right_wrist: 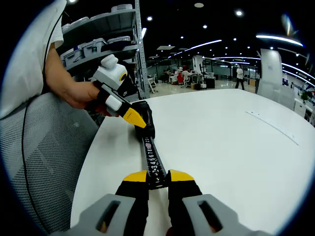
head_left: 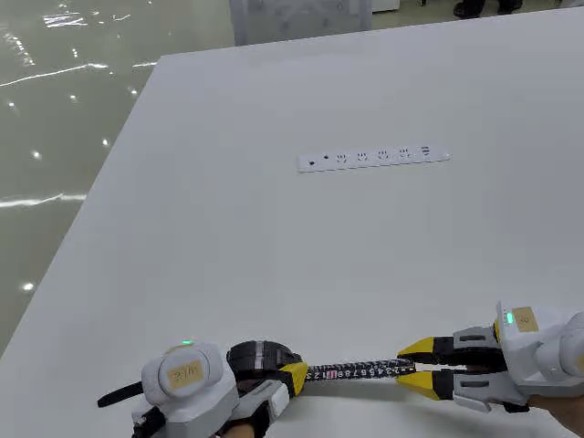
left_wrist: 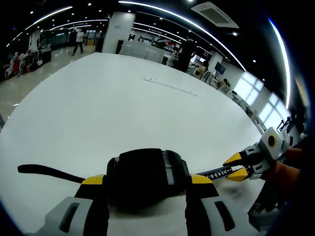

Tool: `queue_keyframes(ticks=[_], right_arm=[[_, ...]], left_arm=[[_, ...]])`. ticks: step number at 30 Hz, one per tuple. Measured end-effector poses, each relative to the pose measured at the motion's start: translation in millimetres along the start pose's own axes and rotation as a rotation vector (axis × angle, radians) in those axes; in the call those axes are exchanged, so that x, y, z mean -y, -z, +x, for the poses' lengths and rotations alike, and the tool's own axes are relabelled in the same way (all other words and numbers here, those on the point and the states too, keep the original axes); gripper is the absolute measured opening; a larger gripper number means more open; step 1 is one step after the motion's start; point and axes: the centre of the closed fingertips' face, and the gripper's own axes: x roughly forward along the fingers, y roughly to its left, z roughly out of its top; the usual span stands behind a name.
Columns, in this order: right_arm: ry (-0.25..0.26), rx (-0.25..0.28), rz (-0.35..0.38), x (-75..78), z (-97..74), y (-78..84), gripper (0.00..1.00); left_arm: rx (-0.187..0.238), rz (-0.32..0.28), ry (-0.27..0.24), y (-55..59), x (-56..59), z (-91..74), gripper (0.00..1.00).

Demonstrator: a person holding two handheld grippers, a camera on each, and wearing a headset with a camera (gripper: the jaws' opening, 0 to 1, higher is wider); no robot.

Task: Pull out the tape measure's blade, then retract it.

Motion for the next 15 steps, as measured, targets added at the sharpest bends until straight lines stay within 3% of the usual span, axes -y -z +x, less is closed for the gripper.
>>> queue_keyframes(ticks=[15], right_arm=[[0.014, 0.004, 0.013, -2.2, 0.7, 7.5, 0.12]], left_arm=[[0.005, 0.017, 0.002, 0.7, 1.7, 0.1, 0.61]])
